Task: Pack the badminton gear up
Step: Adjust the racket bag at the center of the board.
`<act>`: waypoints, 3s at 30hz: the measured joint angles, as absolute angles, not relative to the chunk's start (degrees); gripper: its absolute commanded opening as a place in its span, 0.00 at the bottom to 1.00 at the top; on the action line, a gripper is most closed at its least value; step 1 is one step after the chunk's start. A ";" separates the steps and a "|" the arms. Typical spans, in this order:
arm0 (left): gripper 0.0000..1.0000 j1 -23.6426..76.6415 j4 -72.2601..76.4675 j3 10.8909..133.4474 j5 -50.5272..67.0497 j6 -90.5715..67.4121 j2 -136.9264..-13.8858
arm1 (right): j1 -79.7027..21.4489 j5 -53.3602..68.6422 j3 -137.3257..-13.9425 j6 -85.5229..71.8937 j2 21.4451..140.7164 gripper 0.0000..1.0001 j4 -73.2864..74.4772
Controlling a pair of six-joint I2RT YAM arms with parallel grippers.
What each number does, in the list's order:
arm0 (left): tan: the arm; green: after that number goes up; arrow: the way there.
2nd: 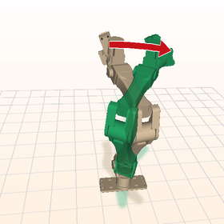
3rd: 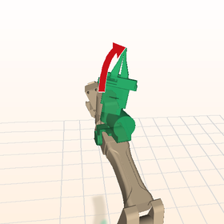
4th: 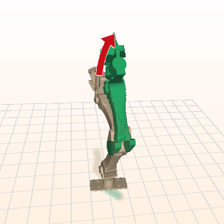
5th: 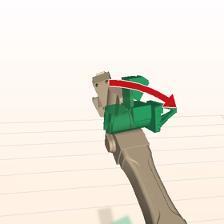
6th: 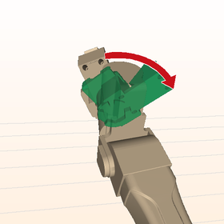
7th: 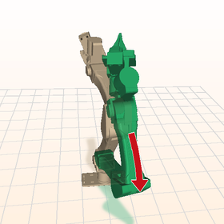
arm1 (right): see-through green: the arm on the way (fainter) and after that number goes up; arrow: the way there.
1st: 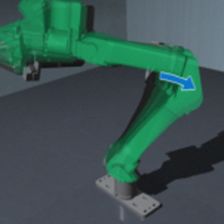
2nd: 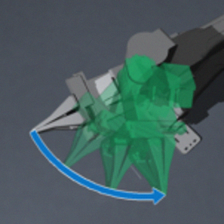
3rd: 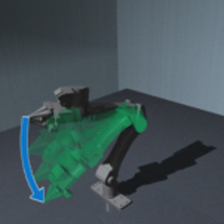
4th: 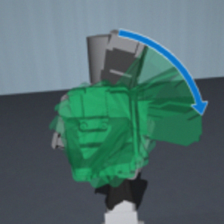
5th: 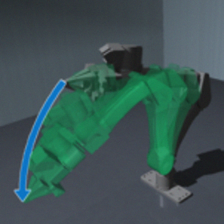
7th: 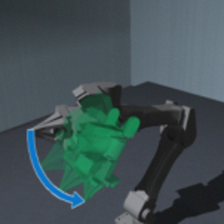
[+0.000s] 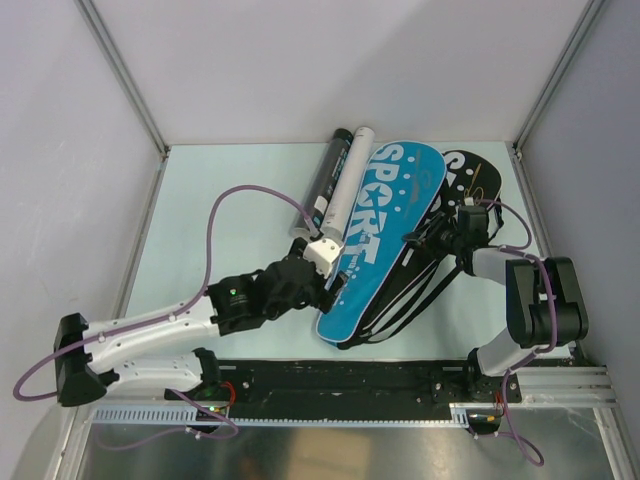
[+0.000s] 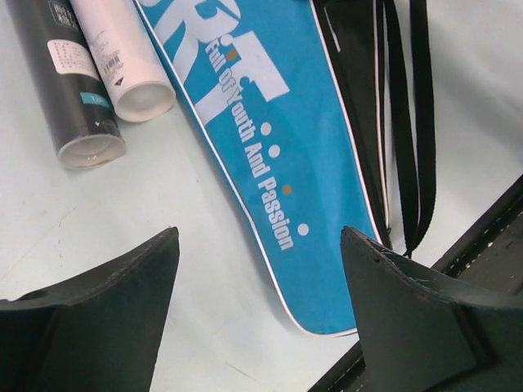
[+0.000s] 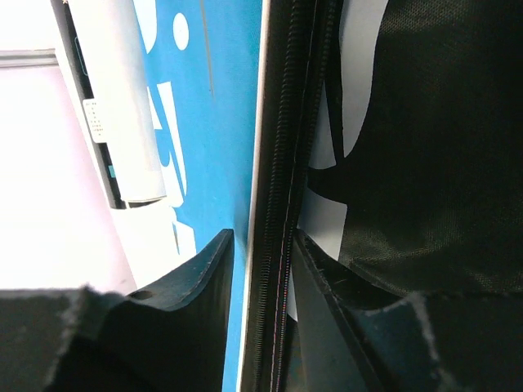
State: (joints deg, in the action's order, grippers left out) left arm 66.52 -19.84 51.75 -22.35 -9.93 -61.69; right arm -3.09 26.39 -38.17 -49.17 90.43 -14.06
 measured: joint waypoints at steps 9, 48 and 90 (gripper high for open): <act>0.81 67.24 -21.15 48.12 -20.75 -8.01 -61.47 | -3.29 26.17 -38.17 -50.85 91.72 0.23 -15.03; 0.81 86.11 14.44 21.85 -24.45 8.01 -59.66 | -5.37 19.35 -38.17 -76.55 74.67 0.00 -8.56; 0.00 85.56 17.17 16.69 -33.41 9.43 -53.69 | 0.82 25.28 -38.15 -63.79 68.53 0.60 -7.40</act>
State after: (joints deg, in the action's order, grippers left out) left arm 85.56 17.17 16.69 -33.41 9.43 -53.69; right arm 0.82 25.28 -38.15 -63.79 68.53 -7.40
